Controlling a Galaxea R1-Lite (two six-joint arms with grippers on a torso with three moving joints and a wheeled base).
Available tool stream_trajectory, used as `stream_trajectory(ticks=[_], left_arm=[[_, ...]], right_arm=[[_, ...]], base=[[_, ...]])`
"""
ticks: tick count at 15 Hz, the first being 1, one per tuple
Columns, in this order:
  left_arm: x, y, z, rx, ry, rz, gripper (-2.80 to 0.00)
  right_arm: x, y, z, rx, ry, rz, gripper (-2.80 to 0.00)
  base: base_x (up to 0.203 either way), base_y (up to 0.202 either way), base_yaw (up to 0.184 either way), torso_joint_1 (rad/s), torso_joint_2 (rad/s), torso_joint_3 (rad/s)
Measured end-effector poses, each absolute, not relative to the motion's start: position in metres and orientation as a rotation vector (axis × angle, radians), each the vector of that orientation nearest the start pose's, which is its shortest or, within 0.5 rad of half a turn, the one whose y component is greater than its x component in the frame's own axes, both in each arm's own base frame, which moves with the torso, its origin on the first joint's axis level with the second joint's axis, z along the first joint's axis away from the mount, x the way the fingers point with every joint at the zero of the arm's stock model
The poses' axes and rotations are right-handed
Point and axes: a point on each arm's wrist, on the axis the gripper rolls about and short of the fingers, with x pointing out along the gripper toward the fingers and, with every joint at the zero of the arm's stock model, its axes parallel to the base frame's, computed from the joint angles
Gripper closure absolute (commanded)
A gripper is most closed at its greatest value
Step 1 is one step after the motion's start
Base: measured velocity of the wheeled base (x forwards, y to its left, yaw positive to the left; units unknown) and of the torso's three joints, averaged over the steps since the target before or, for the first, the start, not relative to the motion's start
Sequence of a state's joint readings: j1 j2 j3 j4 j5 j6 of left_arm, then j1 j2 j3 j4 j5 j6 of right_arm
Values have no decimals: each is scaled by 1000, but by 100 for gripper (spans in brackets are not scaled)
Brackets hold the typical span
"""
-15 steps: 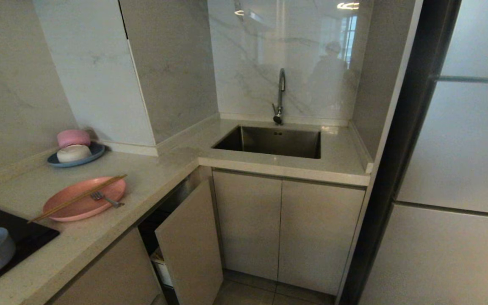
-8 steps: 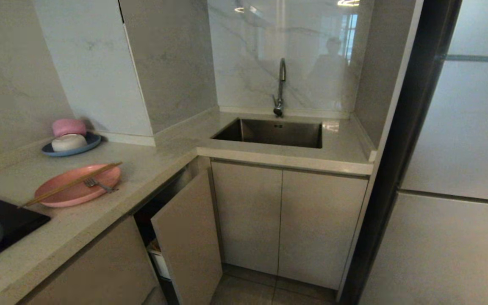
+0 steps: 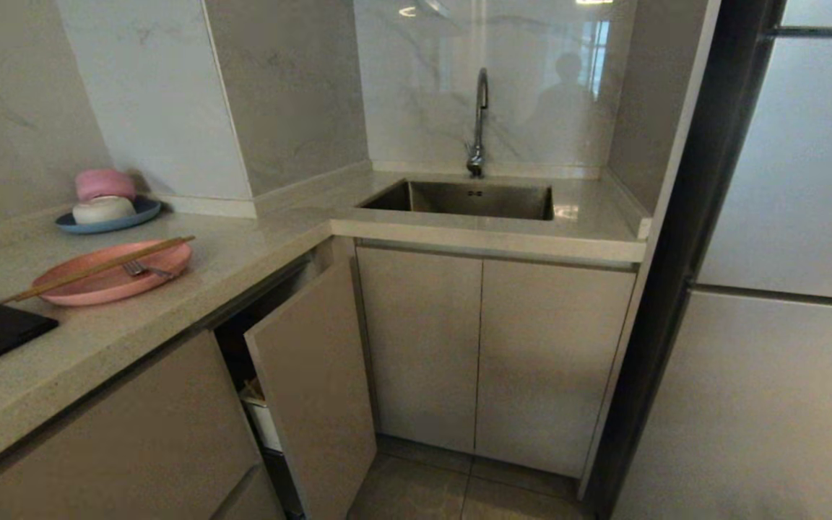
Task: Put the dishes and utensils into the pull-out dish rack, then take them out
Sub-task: Open the cupboard
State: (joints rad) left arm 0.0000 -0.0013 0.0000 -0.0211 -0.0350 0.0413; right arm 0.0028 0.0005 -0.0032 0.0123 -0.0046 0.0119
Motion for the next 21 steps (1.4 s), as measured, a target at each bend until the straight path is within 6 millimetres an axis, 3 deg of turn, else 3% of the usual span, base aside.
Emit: stream_trajectory(ticks=[21], left_arm=[[-23, -1, 78, 49, -23, -34, 0]], right_arm=[[-23, 0, 75, 12, 9, -2, 0]], base=[[0, 0, 0, -11, 32, 21]])
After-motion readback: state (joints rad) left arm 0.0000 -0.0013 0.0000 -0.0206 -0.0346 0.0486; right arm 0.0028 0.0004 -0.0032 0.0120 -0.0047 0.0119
